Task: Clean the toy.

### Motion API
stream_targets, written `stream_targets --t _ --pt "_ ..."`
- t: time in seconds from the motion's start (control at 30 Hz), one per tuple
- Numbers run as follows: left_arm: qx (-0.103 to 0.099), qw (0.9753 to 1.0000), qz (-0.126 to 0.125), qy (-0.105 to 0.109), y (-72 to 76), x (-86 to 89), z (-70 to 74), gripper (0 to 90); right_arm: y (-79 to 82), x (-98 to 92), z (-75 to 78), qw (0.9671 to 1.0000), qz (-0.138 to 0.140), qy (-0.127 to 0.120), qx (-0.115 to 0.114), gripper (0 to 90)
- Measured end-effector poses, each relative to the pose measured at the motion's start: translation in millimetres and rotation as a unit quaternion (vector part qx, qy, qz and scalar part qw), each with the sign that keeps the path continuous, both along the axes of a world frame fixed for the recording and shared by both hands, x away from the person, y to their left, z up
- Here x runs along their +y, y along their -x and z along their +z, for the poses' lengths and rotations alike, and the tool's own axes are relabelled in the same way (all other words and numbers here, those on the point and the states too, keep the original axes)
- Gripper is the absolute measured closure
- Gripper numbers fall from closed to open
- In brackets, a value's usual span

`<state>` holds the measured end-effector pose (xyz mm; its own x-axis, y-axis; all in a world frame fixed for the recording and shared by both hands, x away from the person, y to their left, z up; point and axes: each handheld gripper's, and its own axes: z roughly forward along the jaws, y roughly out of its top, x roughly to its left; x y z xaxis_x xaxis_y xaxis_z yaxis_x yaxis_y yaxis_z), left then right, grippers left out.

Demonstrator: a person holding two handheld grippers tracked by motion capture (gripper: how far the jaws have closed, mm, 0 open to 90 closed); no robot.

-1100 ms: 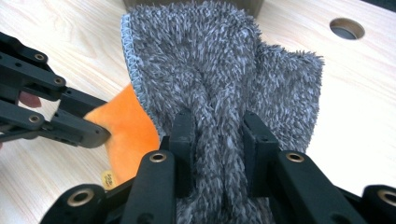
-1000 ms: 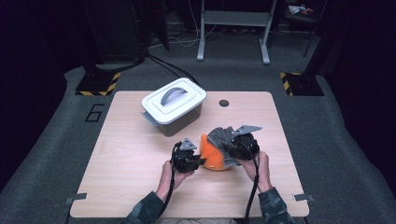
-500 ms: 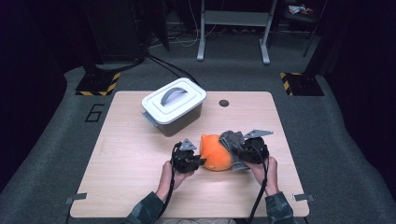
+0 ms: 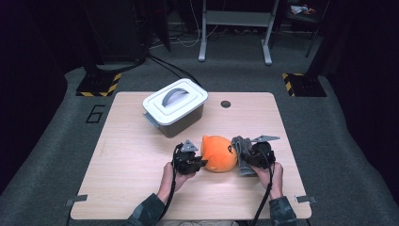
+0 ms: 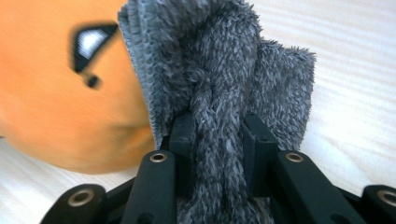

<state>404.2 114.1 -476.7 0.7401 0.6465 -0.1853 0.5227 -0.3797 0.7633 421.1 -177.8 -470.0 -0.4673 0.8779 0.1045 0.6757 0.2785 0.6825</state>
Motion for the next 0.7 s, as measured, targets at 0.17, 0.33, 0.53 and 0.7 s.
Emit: stream_targets --t 0.17,0.33,0.53,0.7 --pt "0.001 1.0 0.001 0.0 -0.4 1.1 -0.7 75.9 -3.4 -3.4 -16.1 0.9997 -0.007 0.009 0.022 69.5" --pt "-0.002 1.0 0.002 0.003 0.2 0.7 -0.6 75.8 -6.3 -7.4 -28.8 0.9992 -0.013 0.022 0.03 70.2" --pt "-0.009 1.0 0.0 -0.001 0.1 2.1 -0.9 75.7 -0.2 -16.5 -3.6 0.9995 -0.026 0.017 -0.003 70.6" --pt "-0.006 1.0 0.0 0.005 0.1 0.5 0.2 75.8 6.6 -10.2 32.9 0.9993 -0.002 0.012 -0.036 70.6"
